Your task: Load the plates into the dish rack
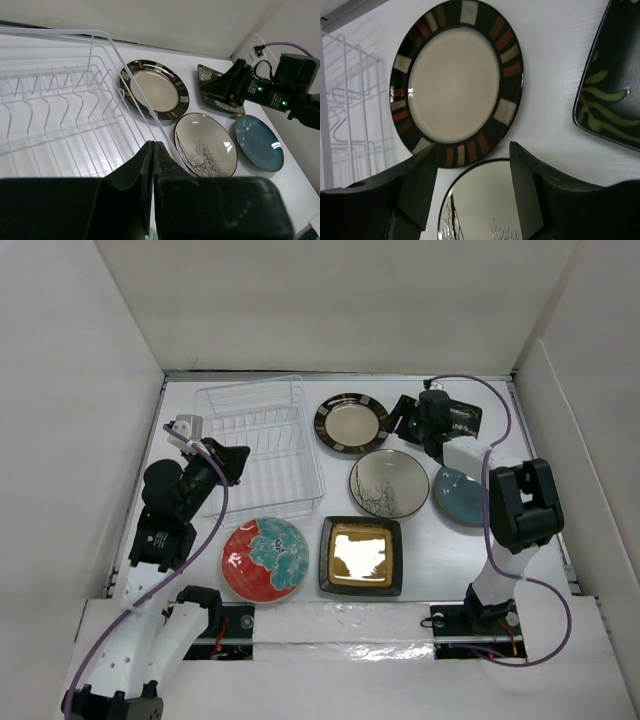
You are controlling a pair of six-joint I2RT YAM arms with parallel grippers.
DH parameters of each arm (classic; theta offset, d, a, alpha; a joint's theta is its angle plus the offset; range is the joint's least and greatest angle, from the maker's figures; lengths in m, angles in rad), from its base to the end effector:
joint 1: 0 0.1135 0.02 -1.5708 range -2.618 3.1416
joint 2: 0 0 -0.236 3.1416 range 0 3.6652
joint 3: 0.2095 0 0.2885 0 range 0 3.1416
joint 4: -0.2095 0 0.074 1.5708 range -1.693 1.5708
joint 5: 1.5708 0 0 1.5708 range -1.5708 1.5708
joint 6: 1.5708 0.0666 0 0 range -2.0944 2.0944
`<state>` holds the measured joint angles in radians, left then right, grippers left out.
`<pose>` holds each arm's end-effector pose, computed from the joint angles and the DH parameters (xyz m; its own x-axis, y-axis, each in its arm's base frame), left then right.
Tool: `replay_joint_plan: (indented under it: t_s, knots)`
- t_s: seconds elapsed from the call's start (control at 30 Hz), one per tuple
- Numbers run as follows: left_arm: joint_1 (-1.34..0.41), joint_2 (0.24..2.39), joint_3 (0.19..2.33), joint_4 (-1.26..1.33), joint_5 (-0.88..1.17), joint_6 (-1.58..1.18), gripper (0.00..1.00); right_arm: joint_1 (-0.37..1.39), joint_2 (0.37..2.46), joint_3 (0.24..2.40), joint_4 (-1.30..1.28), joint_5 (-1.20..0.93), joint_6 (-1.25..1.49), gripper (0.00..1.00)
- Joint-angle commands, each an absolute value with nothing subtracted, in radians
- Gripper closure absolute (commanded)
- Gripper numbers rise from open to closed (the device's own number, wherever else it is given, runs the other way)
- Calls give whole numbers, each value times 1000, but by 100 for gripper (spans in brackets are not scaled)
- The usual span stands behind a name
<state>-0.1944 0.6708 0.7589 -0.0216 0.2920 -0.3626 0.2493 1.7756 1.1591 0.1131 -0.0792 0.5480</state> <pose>0.2400 -0.0668 0.3540 -0.1046 -0.3256 -0.9397 0.4596 0.8221 -0.3360 0.4405 0.1176 0.1626 -0.5622 0.3928 -0.7278 -0.0237 0.8720 0.4889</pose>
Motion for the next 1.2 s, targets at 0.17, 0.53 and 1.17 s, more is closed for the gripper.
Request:
replay_joint_plan:
  t_s: [0.17, 0.53, 1.17]
  knots:
    - [-209, 652, 765, 5, 271, -354, 69, 239, 1939, 1315, 100, -22, 611, 36]
    - [-209, 647, 767, 9, 290, -351, 53, 250, 2055, 1348, 104, -6, 676, 37]
    - [-209, 649, 765, 2, 256, -342, 54, 250, 2233, 1413, 225, -173, 833, 61]
